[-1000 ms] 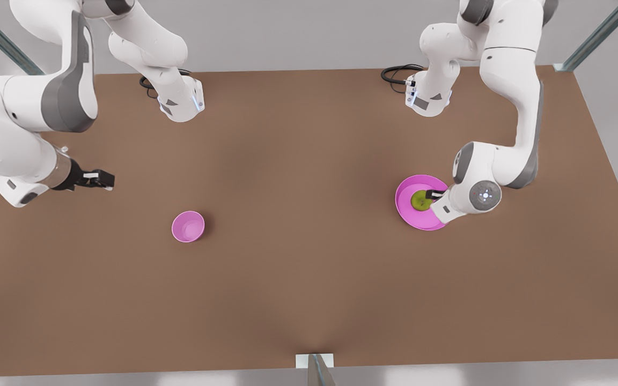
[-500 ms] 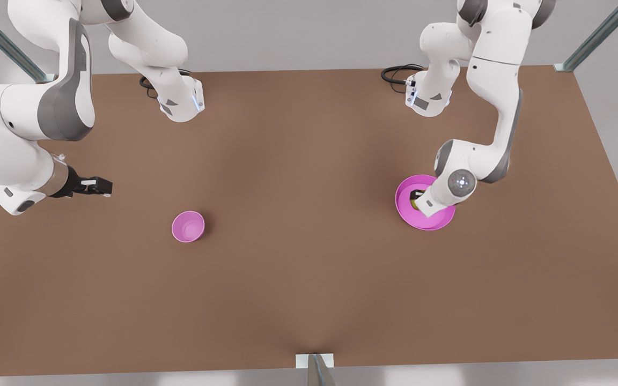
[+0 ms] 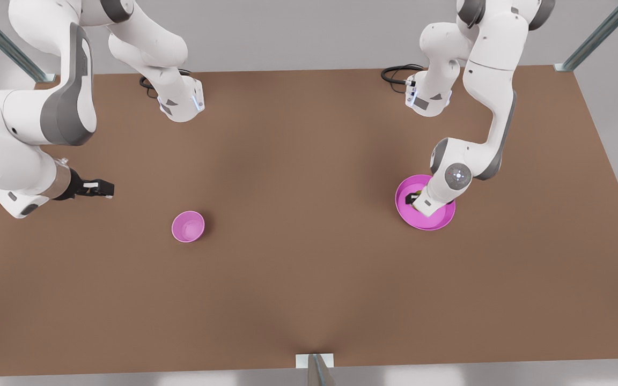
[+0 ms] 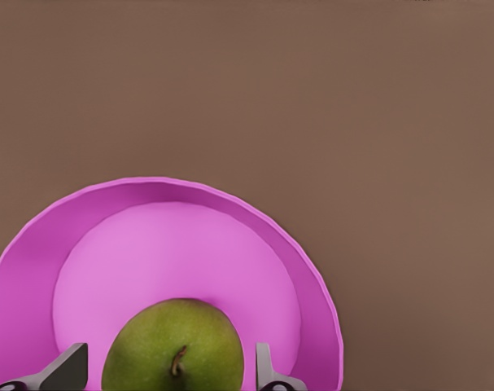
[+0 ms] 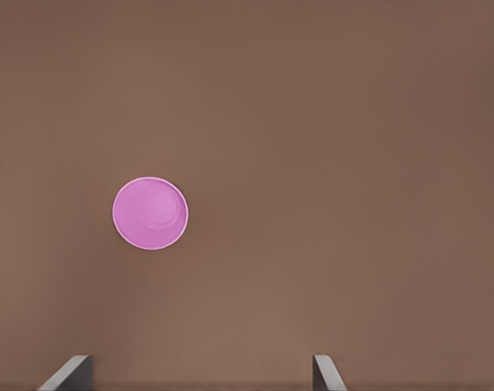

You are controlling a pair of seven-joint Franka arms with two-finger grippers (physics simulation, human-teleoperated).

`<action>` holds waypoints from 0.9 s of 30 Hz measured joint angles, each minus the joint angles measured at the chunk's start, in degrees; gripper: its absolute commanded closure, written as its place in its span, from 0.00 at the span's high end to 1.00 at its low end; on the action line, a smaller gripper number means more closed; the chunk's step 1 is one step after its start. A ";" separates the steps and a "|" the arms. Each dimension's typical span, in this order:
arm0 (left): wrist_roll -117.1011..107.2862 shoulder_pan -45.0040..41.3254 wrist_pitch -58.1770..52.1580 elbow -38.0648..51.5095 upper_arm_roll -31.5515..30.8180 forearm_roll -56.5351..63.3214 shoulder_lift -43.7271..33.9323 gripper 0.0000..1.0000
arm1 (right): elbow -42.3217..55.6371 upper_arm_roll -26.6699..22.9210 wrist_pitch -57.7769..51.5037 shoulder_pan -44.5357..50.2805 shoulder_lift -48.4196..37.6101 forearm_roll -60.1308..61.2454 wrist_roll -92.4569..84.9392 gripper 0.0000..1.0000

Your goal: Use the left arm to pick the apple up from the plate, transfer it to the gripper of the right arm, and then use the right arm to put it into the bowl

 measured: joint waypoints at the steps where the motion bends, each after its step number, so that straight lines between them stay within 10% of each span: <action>1: -0.31 0.00 0.22 -0.07 0.00 0.03 0.11 1.00 | -0.01 0.00 -0.03 0.03 0.03 0.00 0.01 1.00; 27: -0.76 0.25 1.76 -1.01 0.00 0.44 2.71 1.00 | 0.19 0.00 -0.52 0.26 0.88 -0.02 0.14 1.00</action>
